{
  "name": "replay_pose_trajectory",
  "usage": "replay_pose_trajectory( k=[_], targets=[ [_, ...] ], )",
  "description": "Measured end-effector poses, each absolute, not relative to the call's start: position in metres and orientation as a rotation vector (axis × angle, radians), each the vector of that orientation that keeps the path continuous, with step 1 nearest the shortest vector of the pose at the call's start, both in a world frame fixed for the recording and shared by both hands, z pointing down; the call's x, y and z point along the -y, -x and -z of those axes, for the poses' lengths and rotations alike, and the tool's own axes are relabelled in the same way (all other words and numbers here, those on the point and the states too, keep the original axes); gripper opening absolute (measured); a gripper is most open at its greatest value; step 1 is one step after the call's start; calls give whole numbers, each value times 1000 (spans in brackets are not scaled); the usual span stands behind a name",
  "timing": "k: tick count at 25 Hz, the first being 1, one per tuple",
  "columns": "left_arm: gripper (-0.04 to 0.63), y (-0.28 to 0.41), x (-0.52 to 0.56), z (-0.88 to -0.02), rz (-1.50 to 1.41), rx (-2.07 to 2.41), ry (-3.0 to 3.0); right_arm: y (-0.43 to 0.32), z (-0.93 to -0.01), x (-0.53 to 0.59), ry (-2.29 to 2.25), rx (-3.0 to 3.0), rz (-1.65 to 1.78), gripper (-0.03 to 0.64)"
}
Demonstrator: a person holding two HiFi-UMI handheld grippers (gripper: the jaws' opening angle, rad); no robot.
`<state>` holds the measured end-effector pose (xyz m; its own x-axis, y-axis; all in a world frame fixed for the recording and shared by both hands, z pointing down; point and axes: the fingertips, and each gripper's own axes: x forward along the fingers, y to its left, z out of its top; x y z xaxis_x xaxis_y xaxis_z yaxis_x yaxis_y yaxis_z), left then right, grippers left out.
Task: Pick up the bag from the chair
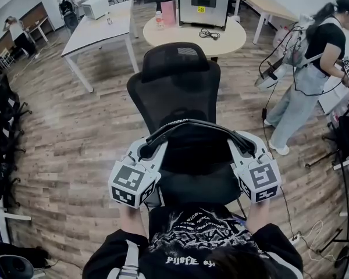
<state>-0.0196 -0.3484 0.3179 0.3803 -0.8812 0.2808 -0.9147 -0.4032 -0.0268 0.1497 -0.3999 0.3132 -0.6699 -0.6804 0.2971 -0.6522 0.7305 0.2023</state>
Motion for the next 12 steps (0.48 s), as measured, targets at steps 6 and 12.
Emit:
replay_pose_trajectory(
  k=[6, 12],
  targets=[
    [14, 17, 351, -320, -395, 1629, -2498, -152, -315, 401, -1044, 2577, 100, 61],
    [14, 13, 349, -328, -390, 1620, -2495, -157, -321, 399, -1053, 2560, 102, 61]
  ],
)
